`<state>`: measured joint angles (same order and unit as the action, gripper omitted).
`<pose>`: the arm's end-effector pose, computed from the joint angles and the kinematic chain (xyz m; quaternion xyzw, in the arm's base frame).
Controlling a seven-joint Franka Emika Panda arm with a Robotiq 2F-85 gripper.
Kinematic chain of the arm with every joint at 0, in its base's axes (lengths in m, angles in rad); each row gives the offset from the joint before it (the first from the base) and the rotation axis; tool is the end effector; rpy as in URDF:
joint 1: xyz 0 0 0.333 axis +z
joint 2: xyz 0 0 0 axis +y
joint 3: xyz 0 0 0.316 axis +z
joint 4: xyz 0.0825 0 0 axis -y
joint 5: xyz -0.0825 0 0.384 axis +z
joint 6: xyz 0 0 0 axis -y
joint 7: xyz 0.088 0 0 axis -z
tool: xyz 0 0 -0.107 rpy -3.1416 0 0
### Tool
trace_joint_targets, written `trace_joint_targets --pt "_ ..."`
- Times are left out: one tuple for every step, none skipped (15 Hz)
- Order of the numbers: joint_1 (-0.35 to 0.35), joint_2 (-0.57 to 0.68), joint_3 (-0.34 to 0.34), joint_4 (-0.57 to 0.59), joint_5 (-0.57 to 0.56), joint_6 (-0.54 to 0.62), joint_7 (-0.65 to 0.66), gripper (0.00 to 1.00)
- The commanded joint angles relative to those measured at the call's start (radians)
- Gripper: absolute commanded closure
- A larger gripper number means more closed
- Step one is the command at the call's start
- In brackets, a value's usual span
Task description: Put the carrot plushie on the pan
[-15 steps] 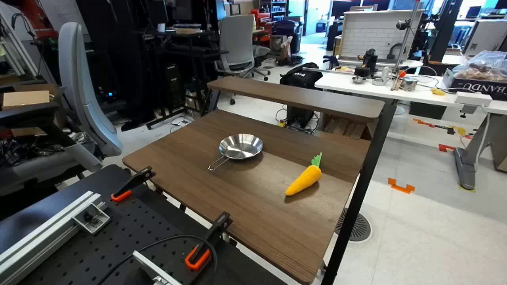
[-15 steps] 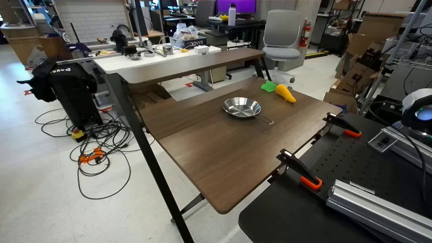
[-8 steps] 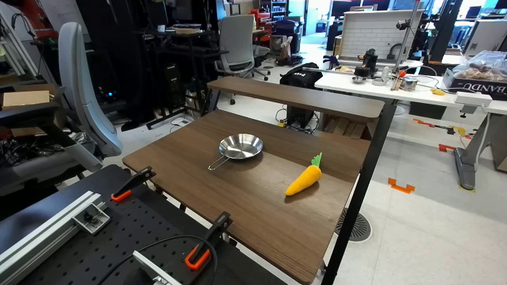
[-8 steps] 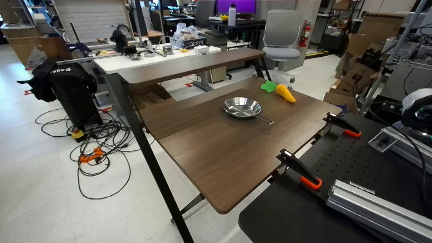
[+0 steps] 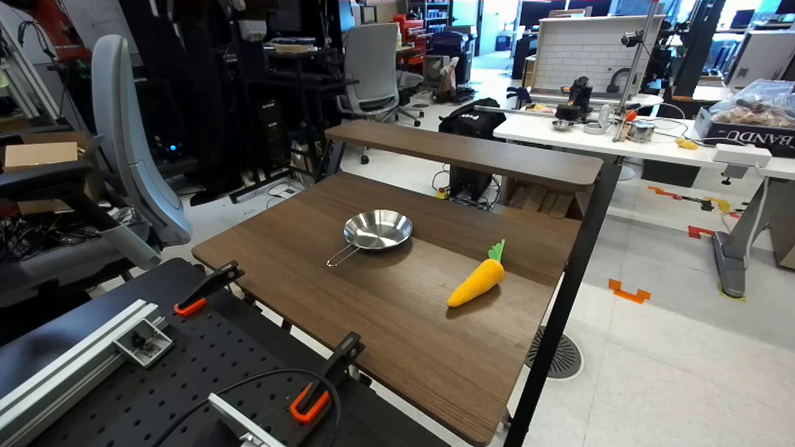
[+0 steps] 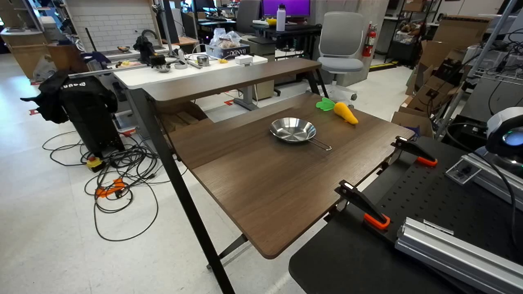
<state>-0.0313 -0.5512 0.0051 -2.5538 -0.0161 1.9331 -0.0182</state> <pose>0.3683 -0.0107 0.4468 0.9994 -0.0013 -0.0349 0.0080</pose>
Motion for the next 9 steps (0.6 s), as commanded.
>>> trace_joint_targets --pt "-0.011 0.064 -0.021 -0.011 -0.018 0.075 0.005 0.0" --pt "-0.016 0.082 -0.022 -0.018 -0.027 0.104 0.01 0.0" --pt "-0.022 0.102 -0.025 -0.026 -0.036 0.138 0.011 0.0" --pt "-0.029 0.123 -0.027 -0.034 -0.046 0.177 0.014 0.0" --pt "-0.036 0.145 -0.032 -0.044 -0.057 0.226 0.014 0.0" --pt "-0.045 0.172 -0.036 -0.051 -0.071 0.278 0.019 0.0" --pt "-0.052 0.198 -0.039 -0.058 -0.085 0.326 0.024 0.0" --pt "-0.06 0.225 -0.044 -0.064 -0.098 0.376 0.026 0.0" --pt "-0.071 0.26 -0.046 -0.067 -0.116 0.429 0.036 0.0"
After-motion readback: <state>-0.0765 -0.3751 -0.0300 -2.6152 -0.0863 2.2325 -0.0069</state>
